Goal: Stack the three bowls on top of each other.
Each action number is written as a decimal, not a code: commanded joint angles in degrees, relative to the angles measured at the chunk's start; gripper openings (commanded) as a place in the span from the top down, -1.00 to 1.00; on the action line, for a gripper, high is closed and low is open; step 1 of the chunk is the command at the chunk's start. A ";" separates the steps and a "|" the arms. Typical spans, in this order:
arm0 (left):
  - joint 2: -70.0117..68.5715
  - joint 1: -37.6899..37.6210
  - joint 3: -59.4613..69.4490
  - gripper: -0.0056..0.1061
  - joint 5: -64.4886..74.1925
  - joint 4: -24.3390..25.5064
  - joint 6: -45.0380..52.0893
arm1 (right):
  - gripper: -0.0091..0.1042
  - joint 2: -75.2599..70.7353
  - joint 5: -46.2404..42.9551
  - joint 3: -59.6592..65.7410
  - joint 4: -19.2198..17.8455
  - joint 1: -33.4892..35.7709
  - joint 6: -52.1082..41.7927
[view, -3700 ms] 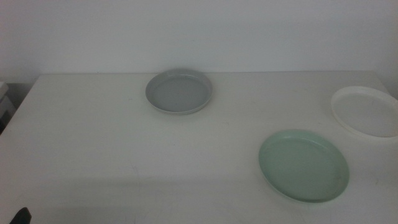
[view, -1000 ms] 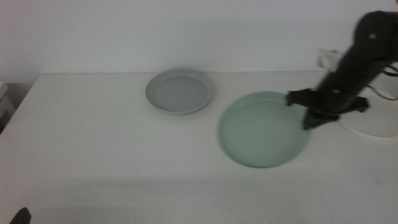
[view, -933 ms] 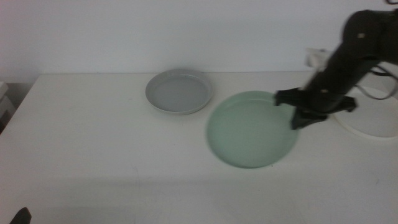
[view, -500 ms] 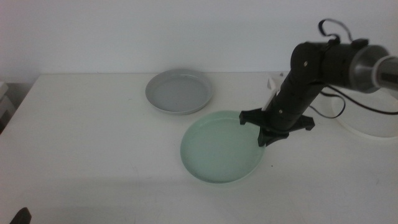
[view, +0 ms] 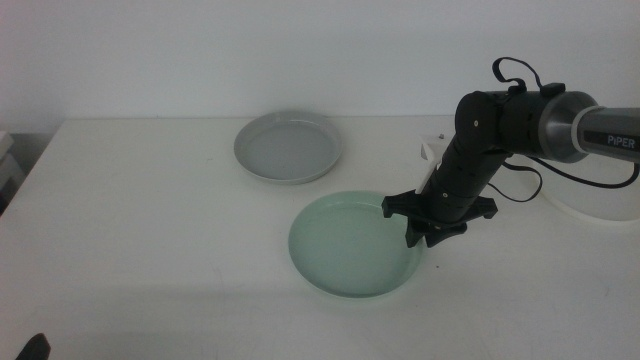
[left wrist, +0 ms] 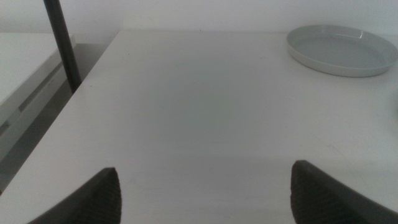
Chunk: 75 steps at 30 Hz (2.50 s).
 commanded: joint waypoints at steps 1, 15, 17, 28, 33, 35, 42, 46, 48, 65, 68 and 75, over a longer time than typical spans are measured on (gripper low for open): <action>-0.80 0.10 -0.29 -0.97 -4.49 0.02 -0.60 | 0.15 -4.41 0.00 -1.89 -0.04 -0.40 -1.45; -0.80 0.10 -0.29 -0.97 -4.49 0.02 -0.60 | -0.25 -13.34 17.55 -18.88 -5.01 -17.29 -4.22; -0.80 0.10 -0.29 -0.97 -4.49 0.02 -0.60 | -0.25 -12.95 17.04 -20.93 -5.01 -21.17 -4.82; -0.80 0.10 -0.29 -0.97 -4.49 0.02 -0.60 | -0.24 -6.34 10.30 -23.68 -4.86 -38.37 -9.87; -0.80 0.10 -0.29 -0.97 -4.49 0.02 -0.60 | -0.22 -1.77 7.71 -23.68 -4.86 -43.23 -11.61; -0.80 0.10 -0.29 -0.97 -4.49 0.02 -0.60 | -0.20 -0.12 6.93 -23.68 -4.79 -44.56 -12.64; -0.80 0.10 -0.29 -0.97 -4.49 0.02 -0.60 | -0.08 4.71 3.39 -23.68 -4.61 -46.07 -13.98; -0.80 0.10 -0.29 -0.97 -4.49 0.02 -0.60 | -0.04 6.74 1.89 -23.68 -2.69 -46.02 -14.06; -0.80 0.10 -0.29 -0.97 -4.49 0.02 -0.60 | -0.03 7.73 1.34 -23.68 -1.62 -46.02 -15.02; -0.80 0.10 -0.29 -0.97 -4.49 0.02 -0.60 | 0.36 11.36 -2.27 -23.68 1.15 -46.02 -18.55; -0.80 0.10 -0.29 -0.97 -4.49 0.02 -0.60 | 0.57 11.70 -2.82 -23.68 1.29 -46.02 -18.67; -0.80 0.10 -0.29 -0.97 -4.49 0.02 -0.60 | 0.86 8.35 -1.31 -23.68 2.86 -45.97 -20.19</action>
